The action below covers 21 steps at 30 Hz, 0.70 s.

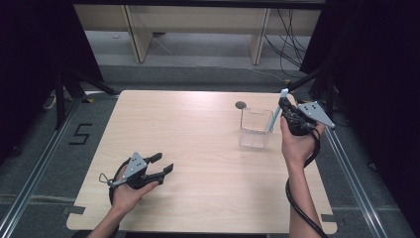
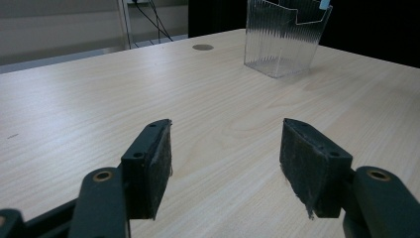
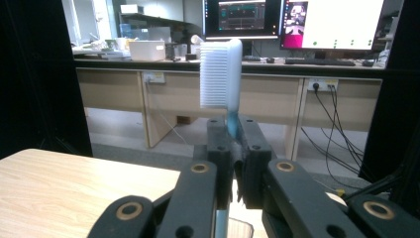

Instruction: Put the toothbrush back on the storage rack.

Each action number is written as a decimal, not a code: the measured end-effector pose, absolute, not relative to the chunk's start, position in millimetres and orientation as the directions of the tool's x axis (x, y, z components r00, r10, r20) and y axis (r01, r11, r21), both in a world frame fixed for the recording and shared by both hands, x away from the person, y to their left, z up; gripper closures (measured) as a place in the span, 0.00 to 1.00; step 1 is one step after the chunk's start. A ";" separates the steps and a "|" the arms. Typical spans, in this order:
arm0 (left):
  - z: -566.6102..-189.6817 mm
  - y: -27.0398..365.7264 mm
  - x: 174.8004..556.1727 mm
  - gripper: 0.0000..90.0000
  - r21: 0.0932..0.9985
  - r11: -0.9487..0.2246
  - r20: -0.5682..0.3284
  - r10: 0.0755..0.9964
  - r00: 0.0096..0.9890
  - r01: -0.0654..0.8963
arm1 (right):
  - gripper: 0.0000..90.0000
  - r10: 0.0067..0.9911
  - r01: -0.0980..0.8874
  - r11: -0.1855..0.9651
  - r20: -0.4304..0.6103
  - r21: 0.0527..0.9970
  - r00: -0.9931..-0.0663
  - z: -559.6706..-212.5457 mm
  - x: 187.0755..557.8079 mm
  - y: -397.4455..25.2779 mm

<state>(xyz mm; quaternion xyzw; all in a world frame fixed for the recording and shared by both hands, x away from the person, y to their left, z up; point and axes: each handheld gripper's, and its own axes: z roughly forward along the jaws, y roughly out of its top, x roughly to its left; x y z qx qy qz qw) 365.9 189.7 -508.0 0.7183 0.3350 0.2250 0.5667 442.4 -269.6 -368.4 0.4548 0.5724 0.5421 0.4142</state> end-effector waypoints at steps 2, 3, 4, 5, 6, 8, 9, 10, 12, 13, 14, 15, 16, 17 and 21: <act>-508.3 189.7 365.8 0.41 0.965 -0.134 -0.056 0.736 0.675 0.226 | 0.96 0.970 0.078 0.000 0.019 0.997 -0.244 -370.8 443.6 -269.9; -508.4 189.7 365.9 0.41 0.965 -0.134 -0.057 0.736 0.675 0.227 | 0.96 0.971 0.090 -0.013 0.034 0.996 -0.235 -372.0 443.0 -269.3; -508.4 189.7 366.0 0.41 0.965 -0.134 -0.056 0.736 0.675 0.227 | 0.96 0.971 0.089 0.006 0.015 0.996 -0.239 -372.8 444.0 -270.7; -508.5 189.6 366.0 0.41 0.965 -0.134 -0.057 0.736 0.675 0.227 | 0.96 0.970 0.095 -0.004 0.027 0.995 -0.242 -373.8 444.2 -270.2; -508.5 189.6 366.1 0.41 0.965 -0.133 -0.057 0.736 0.674 0.227 | 0.96 0.971 0.095 0.002 0.021 0.996 -0.239 -374.8 444.6 -270.8; -508.8 189.4 366.0 0.41 0.964 -0.133 -0.059 0.735 0.676 0.229 | 0.96 0.972 0.090 -0.001 0.022 0.996 -0.232 -376.0 445.1 -270.6; -508.9 189.4 366.0 0.41 0.964 -0.134 -0.059 0.735 0.675 0.230 | 0.96 0.973 0.091 -0.002 0.023 0.996 -0.232 -376.6 445.2 -270.9; -509.0 189.3 366.0 0.41 0.964 -0.134 -0.060 0.735 0.675 0.231 | 0.96 0.973 0.092 -0.002 0.024 0.996 -0.230 -377.2 445.2 -271.3; -509.0 189.2 366.0 0.41 0.964 -0.135 -0.059 0.735 0.676 0.230 | 0.96 0.974 0.109 -0.009 0.033 0.994 -0.225 -378.0 444.4 -271.3; -509.0 189.2 366.0 0.41 0.964 -0.134 -0.060 0.735 0.676 0.231 | 0.96 0.972 0.100 -0.010 0.033 0.995 -0.231 -378.8 445.2 -271.8; -509.0 189.2 366.1 0.41 0.964 -0.134 -0.060 0.735 0.675 0.231 | 0.96 0.973 0.102 -0.008 0.031 0.995 -0.230 -379.4 445.1 -272.2; -508.8 189.3 366.1 0.41 0.964 -0.134 -0.060 0.735 0.675 0.231 | 0.96 0.974 0.100 -0.012 0.035 0.995 -0.225 -380.0 445.0 -271.9; -508.7 189.3 366.2 0.41 0.964 -0.134 -0.059 0.735 0.676 0.231 | 0.96 0.974 0.101 -0.010 0.033 0.995 -0.223 -380.6 444.8 -272.0; -508.6 189.3 366.2 0.41 0.964 -0.134 -0.060 0.735 0.676 0.231 | 0.96 0.973 0.103 -0.022 0.044 0.994 -0.226 -381.6 444.8 -271.3; -508.8 189.3 366.4 0.41 0.963 -0.134 -0.060 0.735 0.675 0.232 | 0.96 0.974 0.109 -0.006 0.031 0.994 -0.226 -385.3 445.5 -272.4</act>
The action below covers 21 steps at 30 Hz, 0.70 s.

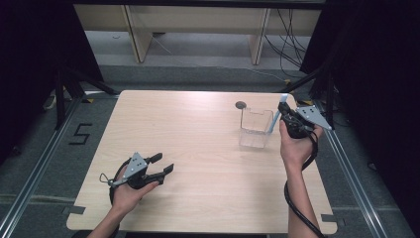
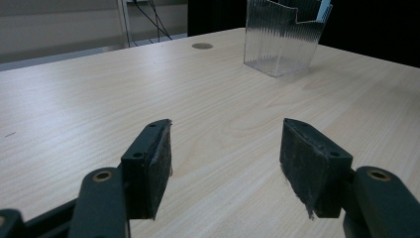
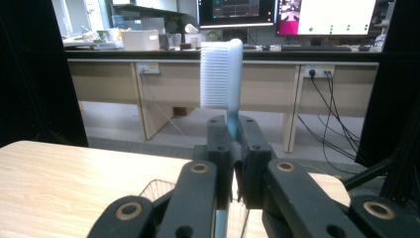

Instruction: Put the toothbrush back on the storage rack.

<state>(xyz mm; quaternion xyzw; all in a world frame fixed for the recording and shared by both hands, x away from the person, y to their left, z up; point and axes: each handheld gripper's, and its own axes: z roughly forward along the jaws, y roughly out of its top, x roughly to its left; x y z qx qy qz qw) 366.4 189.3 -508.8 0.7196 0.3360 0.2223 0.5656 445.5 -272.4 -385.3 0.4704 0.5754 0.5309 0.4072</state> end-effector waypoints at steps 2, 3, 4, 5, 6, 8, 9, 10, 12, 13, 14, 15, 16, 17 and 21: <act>-509.1 189.1 366.3 0.41 0.963 -0.134 -0.062 0.735 0.675 0.233 | 0.96 0.974 0.124 -0.017 0.045 0.992 -0.220 -387.9 445.0 -272.0; -509.1 189.2 366.3 0.41 0.963 -0.134 -0.062 0.735 0.676 0.233 | 0.96 0.975 0.126 -0.016 0.044 0.992 -0.220 -389.5 445.2 -272.1; -509.2 189.3 366.4 0.41 0.963 -0.135 -0.060 0.735 0.676 0.233 | 0.96 0.975 0.135 -0.011 0.040 0.991 -0.219 -390.5 445.0 -272.5; -509.6 189.0 366.7 0.41 0.964 -0.130 -0.063 0.734 0.676 0.231 | 0.96 0.974 0.128 -0.012 0.040 0.992 -0.222 -392.2 445.5 -272.7; -510.1 188.7 367.4 0.41 0.966 -0.123 -0.066 0.730 0.680 0.227 | 0.96 0.974 0.135 -0.019 0.049 0.991 -0.221 -393.4 445.2 -272.3; -510.2 188.5 367.4 0.41 0.966 -0.123 -0.066 0.731 0.680 0.227 | 0.96 0.974 0.132 -0.011 0.040 0.991 -0.221 -395.9 445.7 -272.9; -510.3 188.4 367.4 0.41 0.966 -0.123 -0.067 0.731 0.679 0.227 | 0.96 0.975 0.145 -0.019 0.050 0.989 -0.216 -396.9 444.8 -272.2; -509.6 189.0 366.7 0.41 0.963 -0.137 -0.060 0.735 0.676 0.234 | 0.96 0.975 0.140 -0.012 0.043 0.990 -0.220 -398.3 445.8 -272.7; -509.8 188.9 366.7 0.41 0.963 -0.136 -0.060 0.734 0.676 0.234 | 0.96 0.974 0.155 -0.013 0.047 0.988 -0.221 -400.2 445.3 -273.0; -509.8 188.9 366.7 0.41 0.963 -0.136 -0.060 0.734 0.676 0.234 | 0.96 0.975 0.151 -0.021 0.054 0.988 -0.216 -401.3 445.5 -272.4; -509.8 189.1 366.7 0.41 0.963 -0.136 -0.060 0.735 0.675 0.234 | 0.96 0.975 0.151 -0.014 0.047 0.988 -0.217 -402.6 445.6 -272.9; -509.7 189.2 366.7 0.41 0.963 -0.134 -0.061 0.735 0.675 0.233 | 0.96 0.975 0.152 -0.011 0.045 0.988 -0.217 -403.8 445.6 -273.0; -509.9 189.2 366.9 0.41 0.964 -0.130 -0.064 0.735 0.675 0.232 | 0.96 0.975 0.159 -0.029 0.063 0.987 -0.215 -404.8 445.0 -271.9; -510.3 189.2 367.4 0.41 0.966 -0.125 -0.064 0.732 0.678 0.226 | 0.96 0.975 0.154 -0.011 0.045 0.988 -0.218 -405.8 445.5 -273.1; -510.4 189.3 367.6 0.41 0.966 -0.123 -0.065 0.732 0.679 0.226 | 0.96 0.975 0.161 -0.014 0.049 0.987 -0.215 -408.6 445.4 -273.0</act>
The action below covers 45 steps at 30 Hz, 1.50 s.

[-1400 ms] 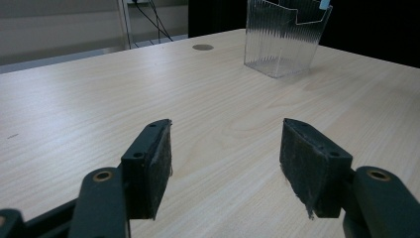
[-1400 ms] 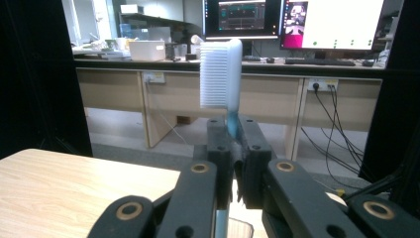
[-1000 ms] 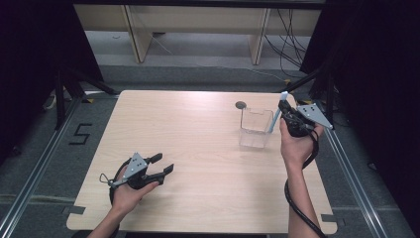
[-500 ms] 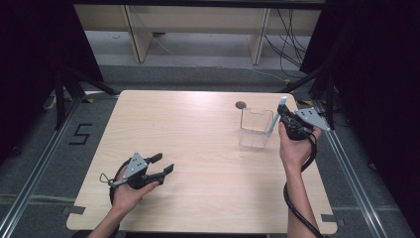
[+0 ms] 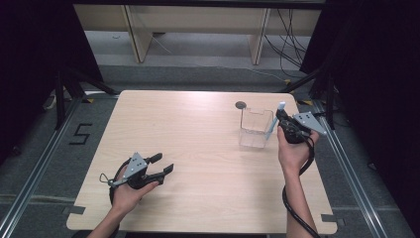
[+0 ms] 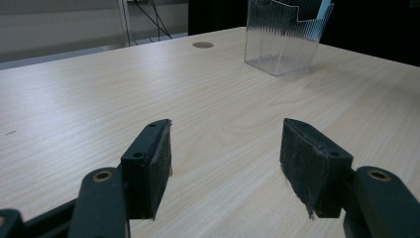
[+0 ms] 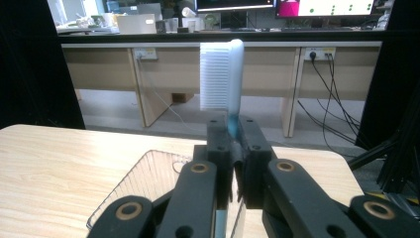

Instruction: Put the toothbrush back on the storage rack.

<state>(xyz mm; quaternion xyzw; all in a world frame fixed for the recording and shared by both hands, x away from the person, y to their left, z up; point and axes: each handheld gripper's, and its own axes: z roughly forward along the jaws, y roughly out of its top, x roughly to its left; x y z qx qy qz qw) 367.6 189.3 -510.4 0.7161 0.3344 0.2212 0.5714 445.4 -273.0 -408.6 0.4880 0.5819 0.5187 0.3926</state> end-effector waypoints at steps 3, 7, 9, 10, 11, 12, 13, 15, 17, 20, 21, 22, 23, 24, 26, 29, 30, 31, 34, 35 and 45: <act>-509.8 189.5 366.7 0.41 0.963 -0.133 -0.063 0.736 0.674 0.235 | 0.96 0.975 0.163 -0.008 0.044 0.987 -0.216 -410.6 445.3 -272.5; -509.9 189.5 366.6 0.41 0.963 -0.134 -0.062 0.736 0.674 0.235 | 0.96 0.975 0.184 -0.004 0.045 0.983 -0.217 -414.4 444.6 -271.8; -510.2 189.5 366.6 0.41 0.963 -0.134 -0.062 0.736 0.674 0.235 | 0.96 0.976 0.184 -0.008 0.048 0.983 -0.213 -416.8 444.4 -271.2; -510.3 189.4 366.6 0.41 0.963 -0.134 -0.063 0.736 0.674 0.236 | 0.96 0.975 0.184 -0.010 0.050 0.983 -0.215 -417.9 444.5 -271.1; -510.5 189.3 366.6 0.41 0.962 -0.134 -0.063 0.737 0.673 0.237 | 0.96 0.975 0.183 -0.011 0.051 0.983 -0.216 -419.2 444.5 -270.7; -510.5 189.3 366.6 0.41 0.962 -0.134 -0.063 0.737 0.673 0.237 | 0.96 0.975 0.183 -0.011 0.051 0.983 -0.216 -419.2 444.5 -270.7; -510.7 189.1 366.6 0.41 0.962 -0.135 -0.063 0.735 0.675 0.237 | 0.96 0.976 0.197 -0.006 0.049 0.980 -0.214 -420.8 443.5 -271.0; -510.7 189.1 366.5 0.41 0.962 -0.136 -0.062 0.735 0.675 0.236 | 0.96 0.976 0.203 -0.016 0.059 0.979 -0.209 -422.8 442.5 -270.4; -510.6 189.1 366.6 0.41 0.962 -0.135 -0.063 0.735 0.675 0.236 | 0.96 0.977 0.197 0.002 0.040 0.980 -0.211 -424.9 442.7 -271.5; -510.8 189.1 366.5 0.41 0.962 -0.136 -0.062 0.735 0.676 0.236 | 0.96 0.976 0.203 -0.003 0.047 0.979 -0.211 -428.5 442.3 -271.0; -510.8 189.1 366.5 0.41 0.962 -0.136 -0.062 0.735 0.676 0.236 | 0.96 0.976 0.203 -0.003 0.047 0.979 -0.211 -428.5 442.3 -271.0; -510.9 189.0 366.5 0.41 0.962 -0.136 -0.063 0.735 0.676 0.238 | 0.96 0.976 0.209 -0.005 0.050 0.978 -0.213 -431.4 442.1 -270.7; -511.0 189.0 366.6 0.41 0.962 -0.136 -0.063 0.734 0.676 0.237 | 0.96 0.976 0.221 -0.013 0.060 0.975 -0.210 -431.9 441.8 -270.0; -511.0 189.1 366.6 0.41 0.962 -0.136 -0.063 0.735 0.675 0.238 | 0.96 0.975 0.220 -0.008 0.056 0.976 -0.216 -433.1 441.9 -270.1; -511.0 189.1 366.6 0.41 0.962 -0.135 -0.064 0.735 0.675 0.238 | 0.96 0.975 0.217 -0.025 0.072 0.976 -0.210 -435.6 441.8 -268.3; -511.1 189.1 366.5 0.41 0.962 -0.135 -0.064 0.735 0.675 0.239 | 0.96 0.976 0.226 0.000 0.050 0.974 -0.211 -436.8 441.5 -269.2; -511.1 189.1 366.5 0.41 0.962 -0.134 -0.065 0.735 0.674 0.239 | 0.96 0.976 0.233 -0.014 0.063 0.972 -0.206 -437.0 440.9 -268.2; -511.1 189.2 366.5 0.41 0.962 -0.135 -0.065 0.735 0.675 0.239 | 0.96 0.976 0.230 -0.021 0.069 0.973 -0.207 -438.0 441.0 -267.7; -511.2 189.1 366.5 0.41 0.962 -0.135 -0.064 0.735 0.675 0.239 | 0.96 0.976 0.220 -0.003 0.051 0.975 -0.214 -439.1 441.0 -268.4; -511.3 189.1 366.5 0.41 0.962 -0.135 -0.064 0.735 0.675 0.239 | 0.96 0.976 0.220 -0.002 0.049 0.976 -0.211 -439.7 440.9 -268.4; -511.4 189.1 366.4 0.40 0.961 -0.134 -0.066 0.736 0.674 0.240 | 0.96 0.977 0.232 -0.001 0.051 0.973 -0.209 -444.2 440.3 -269.5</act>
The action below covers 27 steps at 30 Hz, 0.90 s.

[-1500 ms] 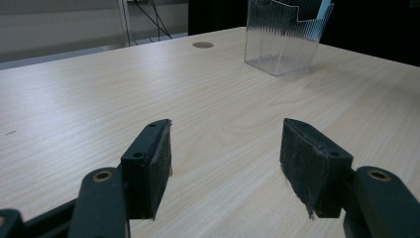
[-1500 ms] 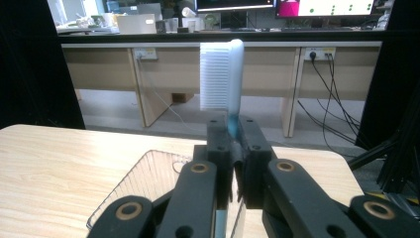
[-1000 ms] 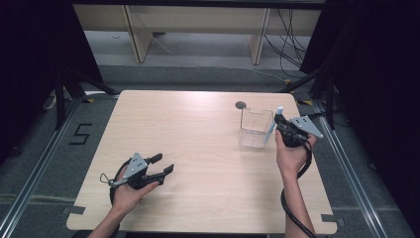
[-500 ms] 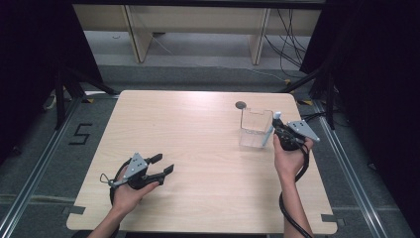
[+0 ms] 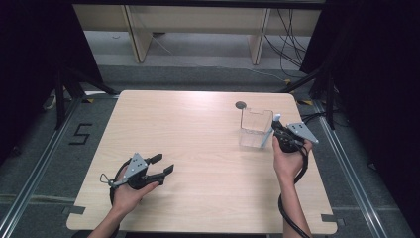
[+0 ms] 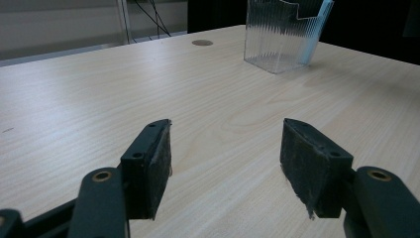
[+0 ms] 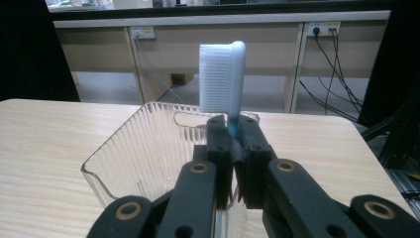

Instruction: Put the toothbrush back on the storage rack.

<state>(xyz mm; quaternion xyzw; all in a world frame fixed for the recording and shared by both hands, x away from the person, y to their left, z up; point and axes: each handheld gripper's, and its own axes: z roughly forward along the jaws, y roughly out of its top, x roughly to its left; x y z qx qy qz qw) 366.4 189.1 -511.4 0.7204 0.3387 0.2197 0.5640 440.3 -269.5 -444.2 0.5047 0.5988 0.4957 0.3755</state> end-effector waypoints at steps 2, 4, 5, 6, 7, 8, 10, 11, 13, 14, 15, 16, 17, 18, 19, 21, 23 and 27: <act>-511.4 189.1 366.3 0.40 0.961 -0.134 -0.066 0.736 0.674 0.240 | 0.96 0.975 0.237 -0.012 0.064 0.971 -0.211 -444.4 440.7 -269.2; -511.4 189.2 366.3 0.40 0.961 -0.135 -0.065 0.735 0.674 0.240 | 0.95 0.977 0.235 -0.008 0.057 0.972 -0.204 -444.4 440.4 -269.4; -511.4 189.2 366.3 0.40 0.961 -0.135 -0.065 0.735 0.674 0.240 | 0.95 0.977 0.233 -0.007 0.056 0.972 -0.205 -444.4 440.5 -269.6; -511.4 189.3 366.3 0.40 0.962 -0.134 -0.066 0.736 0.674 0.240 | 0.95 0.978 0.237 -0.020 0.068 0.971 -0.196 -444.6 440.1 -268.9; -511.4 189.3 366.2 0.41 0.962 -0.133 -0.066 0.736 0.674 0.240 | 0.95 0.978 0.236 -0.008 0.056 0.972 -0.199 -444.5 440.5 -270.0; -511.4 189.4 366.2 0.41 0.962 -0.133 -0.066 0.736 0.674 0.240 | 0.94 0.979 0.239 -0.016 0.064 0.971 -0.196 -444.7 440.4 -269.5; -511.5 189.4 366.3 0.40 0.962 -0.133 -0.066 0.737 0.673 0.240 | 0.93 0.977 0.237 -0.017 0.066 0.971 -0.200 -445.2 440.8 -270.4; -511.5 189.4 366.3 0.40 0.961 -0.134 -0.066 0.736 0.674 0.240 | 0.92 0.979 0.251 -0.044 0.092 0.967 -0.183 -445.4 439.5 -269.0; -511.7 189.3 366.4 0.41 0.961 -0.136 -0.064 0.736 0.674 0.240 | 0.91 0.979 0.243 -0.018 0.067 0.970 -0.195 -445.4 440.3 -272.1; -511.8 189.2 366.4 0.40 0.961 -0.137 -0.064 0.736 0.674 0.241 | 0.91 0.978 0.248 -0.018 0.068 0.969 -0.195 -445.4 440.1 -272.4; -511.8 189.1 366.4 0.41 0.961 -0.136 -0.065 0.735 0.674 0.241 | 0.90 0.979 0.248 -0.018 0.068 0.968 -0.195 -445.4 440.1 -272.5; -511.9 189.1 366.4 0.40 0.961 -0.136 -0.064 0.735 0.675 0.240 | 0.90 0.978 0.249 -0.017 0.067 0.968 -0.195 -445.2 440.2 -272.5; -511.8 189.1 366.3 0.41 0.961 -0.136 -0.064 0.735 0.675 0.240 | 0.90 0.978 0.249 -0.017 0.068 0.968 -0.195 -445.1 440.2 -272.5; -511.8 189.1 366.3 0.40 0.961 -0.136 -0.064 0.735 0.675 0.240 | 0.89 0.979 0.241 -0.015 0.063 0.970 -0.192 -445.4 440.6 -272.6; -511.7 189.3 366.3 0.40 0.961 -0.138 -0.063 0.736 0.674 0.240 | 0.89 0.979 0.253 -0.019 0.070 0.967 -0.193 -444.8 440.1 -272.5; -511.7 189.4 366.3 0.40 0.961 -0.137 -0.064 0.736 0.674 0.240 | 0.88 0.978 0.256 -0.023 0.075 0.966 -0.195 -445.0 440.3 -272.6; -511.7 189.2 366.4 0.40 0.961 -0.136 -0.065 0.736 0.674 0.241 | 0.87 0.980 0.250 -0.009 0.058 0.968 -0.191 -445.2 440.6 -273.5; -511.7 189.2 366.4 0.40 0.961 -0.136 -0.064 0.736 0.674 0.240 | 0.86 0.979 0.257 -0.023 0.075 0.966 -0.191 -445.4 441.2 -272.6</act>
